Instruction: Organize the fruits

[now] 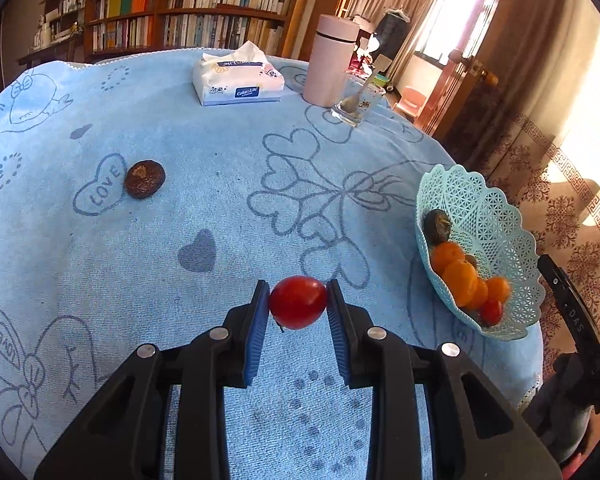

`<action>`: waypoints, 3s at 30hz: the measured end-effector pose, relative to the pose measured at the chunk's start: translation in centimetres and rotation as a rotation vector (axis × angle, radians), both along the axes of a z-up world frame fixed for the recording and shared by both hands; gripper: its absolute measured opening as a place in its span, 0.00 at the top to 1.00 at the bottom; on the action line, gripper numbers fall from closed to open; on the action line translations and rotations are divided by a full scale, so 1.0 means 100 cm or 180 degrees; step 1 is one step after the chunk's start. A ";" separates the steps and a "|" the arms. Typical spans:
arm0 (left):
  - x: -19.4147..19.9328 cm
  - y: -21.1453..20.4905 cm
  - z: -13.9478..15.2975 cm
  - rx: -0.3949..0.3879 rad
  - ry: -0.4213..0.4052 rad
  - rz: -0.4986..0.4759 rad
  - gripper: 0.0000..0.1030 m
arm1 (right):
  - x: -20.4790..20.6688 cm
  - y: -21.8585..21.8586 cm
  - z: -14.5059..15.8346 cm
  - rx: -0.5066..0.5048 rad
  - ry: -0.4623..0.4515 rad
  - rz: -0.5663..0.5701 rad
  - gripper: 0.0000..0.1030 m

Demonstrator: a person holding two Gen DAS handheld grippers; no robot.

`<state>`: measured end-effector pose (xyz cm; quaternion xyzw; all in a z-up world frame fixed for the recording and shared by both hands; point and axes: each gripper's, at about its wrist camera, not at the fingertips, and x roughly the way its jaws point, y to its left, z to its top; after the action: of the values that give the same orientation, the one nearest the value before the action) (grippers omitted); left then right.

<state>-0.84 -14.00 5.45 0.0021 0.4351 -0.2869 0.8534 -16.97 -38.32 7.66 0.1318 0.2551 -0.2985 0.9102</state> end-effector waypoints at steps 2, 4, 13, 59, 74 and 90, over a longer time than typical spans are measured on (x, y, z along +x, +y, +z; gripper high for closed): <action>-0.005 -0.013 0.000 0.0002 0.0023 -0.0101 0.71 | -0.001 -0.004 -0.006 0.0034 -0.0008 -0.0038 0.41; -0.009 -0.026 -0.001 0.0013 0.0044 -0.0193 0.71 | -0.001 -0.009 -0.012 0.0131 -0.0027 -0.0065 0.41; -0.032 -0.077 0.000 0.0069 0.0001 -0.0631 0.71 | -0.004 -0.018 -0.018 0.0338 -0.0101 -0.0072 0.41; -0.084 -0.095 -0.038 0.0486 -0.0093 -0.1119 0.72 | -0.008 -0.022 -0.021 0.0455 -0.0143 -0.0078 0.39; -0.079 -0.127 0.007 0.0099 -0.0510 -0.1204 0.72 | -0.007 -0.020 -0.020 0.0429 -0.0149 -0.0084 0.33; -0.074 -0.118 -0.002 0.0092 -0.0549 -0.1050 0.47 | -0.007 -0.021 -0.021 0.0436 -0.0150 -0.0086 0.33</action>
<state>-8.27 -25.79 5.27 0.1102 0.3581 -0.4155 0.8288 -17.72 -40.37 5.58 0.2042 0.2516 -0.2893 0.9007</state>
